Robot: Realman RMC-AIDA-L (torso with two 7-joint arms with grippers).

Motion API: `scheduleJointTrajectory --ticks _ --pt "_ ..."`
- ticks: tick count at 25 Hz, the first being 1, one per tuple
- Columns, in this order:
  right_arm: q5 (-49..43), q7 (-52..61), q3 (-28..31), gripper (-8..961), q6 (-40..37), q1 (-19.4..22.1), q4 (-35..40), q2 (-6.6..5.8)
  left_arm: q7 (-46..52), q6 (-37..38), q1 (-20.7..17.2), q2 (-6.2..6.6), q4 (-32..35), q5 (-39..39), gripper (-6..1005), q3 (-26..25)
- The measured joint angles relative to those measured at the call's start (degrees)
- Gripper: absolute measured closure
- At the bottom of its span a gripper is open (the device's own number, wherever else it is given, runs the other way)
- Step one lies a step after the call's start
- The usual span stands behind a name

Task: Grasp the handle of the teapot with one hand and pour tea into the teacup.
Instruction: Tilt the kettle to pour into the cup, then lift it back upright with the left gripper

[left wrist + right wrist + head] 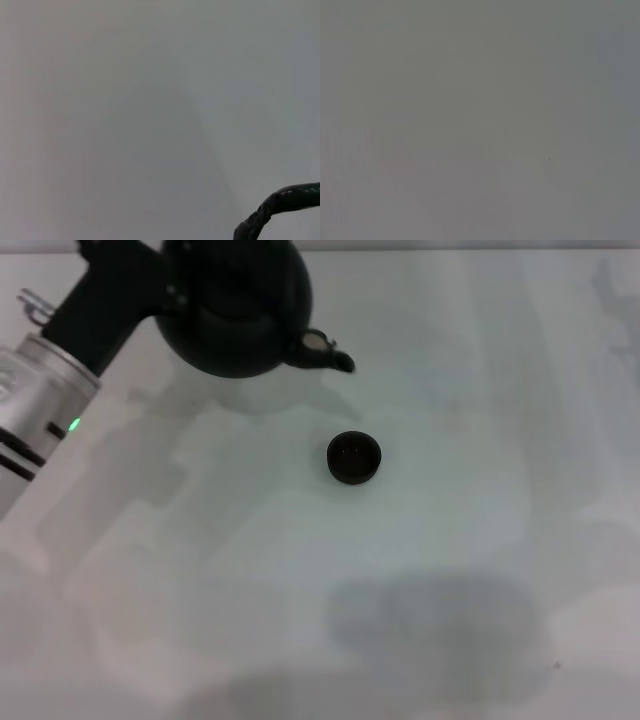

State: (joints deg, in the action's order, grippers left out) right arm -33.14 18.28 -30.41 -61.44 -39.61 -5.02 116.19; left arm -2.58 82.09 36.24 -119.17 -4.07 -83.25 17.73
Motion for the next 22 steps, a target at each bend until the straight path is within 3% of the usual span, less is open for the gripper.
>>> scheduleJointTrajectory --ticks 11,22 --pt "0.0 0.0 0.3 83 0.0 0.3 -0.1 0.0 -9.2 -3.2 0.4 -0.32 -2.1 -3.6 906 0.0" --pt "0.0 0.0 0.5 82 0.1 0.2 0.0 0.0 -10.7 -5.6 0.5 -0.33 -2.2 -6.2 905 0.0"
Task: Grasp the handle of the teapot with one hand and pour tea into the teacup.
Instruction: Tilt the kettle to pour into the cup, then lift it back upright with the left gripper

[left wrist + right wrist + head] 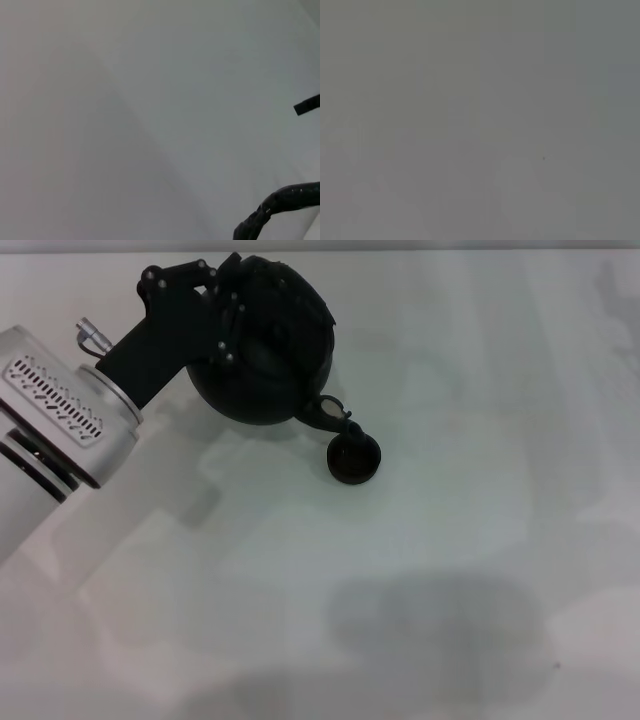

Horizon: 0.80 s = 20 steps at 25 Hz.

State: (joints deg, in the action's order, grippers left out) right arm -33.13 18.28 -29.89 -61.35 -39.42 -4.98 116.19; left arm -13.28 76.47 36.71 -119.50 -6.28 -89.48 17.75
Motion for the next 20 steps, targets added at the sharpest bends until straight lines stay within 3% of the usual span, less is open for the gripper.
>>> scheduleJointTrajectory --ticks 20 --pt "0.2 0.0 0.1 83 0.0 -0.1 0.4 0.0 -2.2 -3.1 2.1 0.31 0.9 -2.4 906 0.1"
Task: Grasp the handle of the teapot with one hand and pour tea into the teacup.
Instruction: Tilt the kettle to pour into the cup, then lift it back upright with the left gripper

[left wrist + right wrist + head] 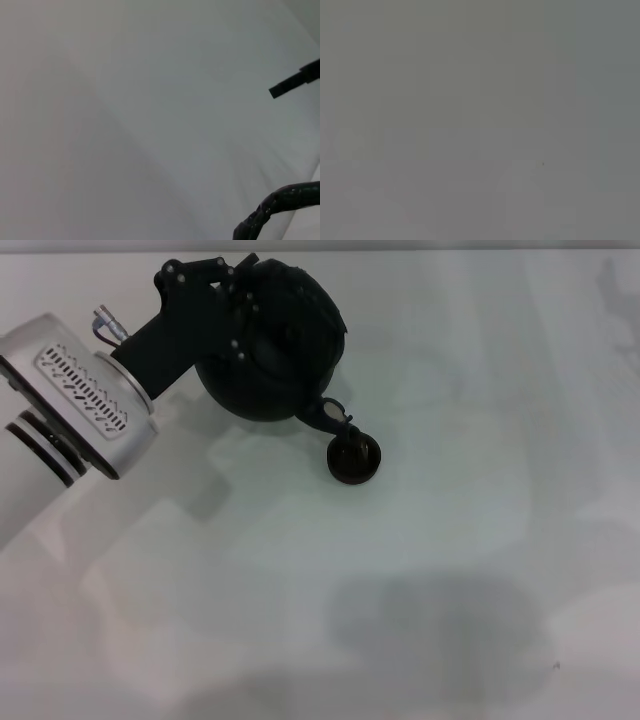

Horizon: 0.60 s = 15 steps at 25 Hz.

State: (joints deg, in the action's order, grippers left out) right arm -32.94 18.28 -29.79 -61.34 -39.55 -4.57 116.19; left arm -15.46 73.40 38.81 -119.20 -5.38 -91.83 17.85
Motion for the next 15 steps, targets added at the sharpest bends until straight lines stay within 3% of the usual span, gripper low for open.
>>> scheduleJointTrajectory --ticks 15 --pt "0.2 0.0 0.0 83 0.0 0.0 0.0 0.0 -0.8 -0.1 -0.1 0.02 1.2 -0.2 905 0.0"
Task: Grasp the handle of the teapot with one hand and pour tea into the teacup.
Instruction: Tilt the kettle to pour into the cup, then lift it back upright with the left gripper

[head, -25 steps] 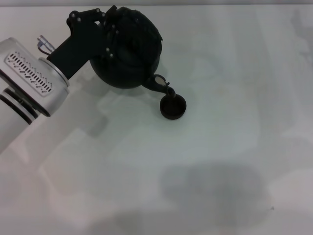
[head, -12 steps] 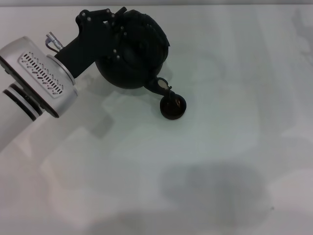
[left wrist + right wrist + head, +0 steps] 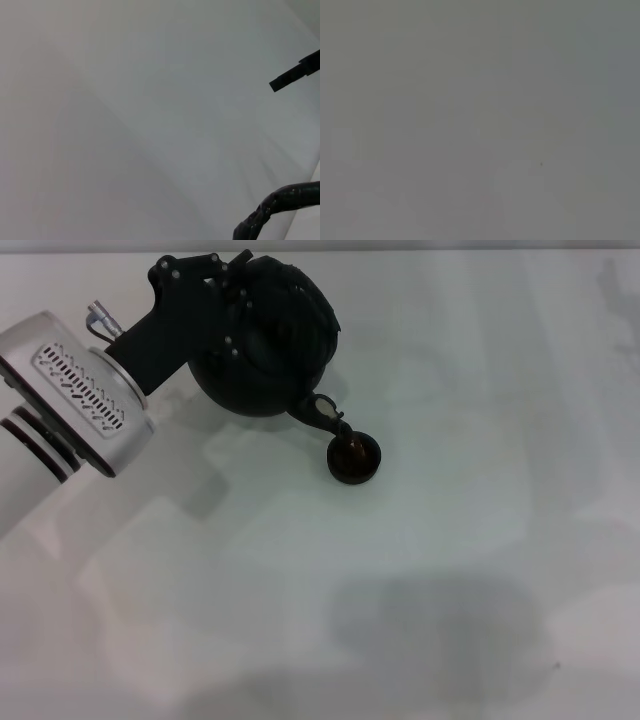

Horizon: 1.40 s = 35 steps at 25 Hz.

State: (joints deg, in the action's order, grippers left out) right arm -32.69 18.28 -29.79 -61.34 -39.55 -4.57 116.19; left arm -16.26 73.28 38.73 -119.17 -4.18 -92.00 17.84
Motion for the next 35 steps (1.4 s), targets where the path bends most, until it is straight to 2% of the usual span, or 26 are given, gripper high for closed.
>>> scheduleJointTrajectory --ticks 12,20,35 --pt "0.0 0.1 0.0 82 0.0 -0.1 0.0 0.0 0.0 0.0 -0.2 -0.04 0.3 0.0 906 0.0" --pt "0.0 0.1 0.0 82 0.0 -0.2 0.0 0.0 0.4 0.0 -1.7 -0.37 -0.6 1.9 905 -0.8" --pt "0.0 1.5 0.1 82 0.0 1.3 -0.1 0.0 0.8 0.4 -2.3 -0.39 -3.5 3.3 907 -0.8"
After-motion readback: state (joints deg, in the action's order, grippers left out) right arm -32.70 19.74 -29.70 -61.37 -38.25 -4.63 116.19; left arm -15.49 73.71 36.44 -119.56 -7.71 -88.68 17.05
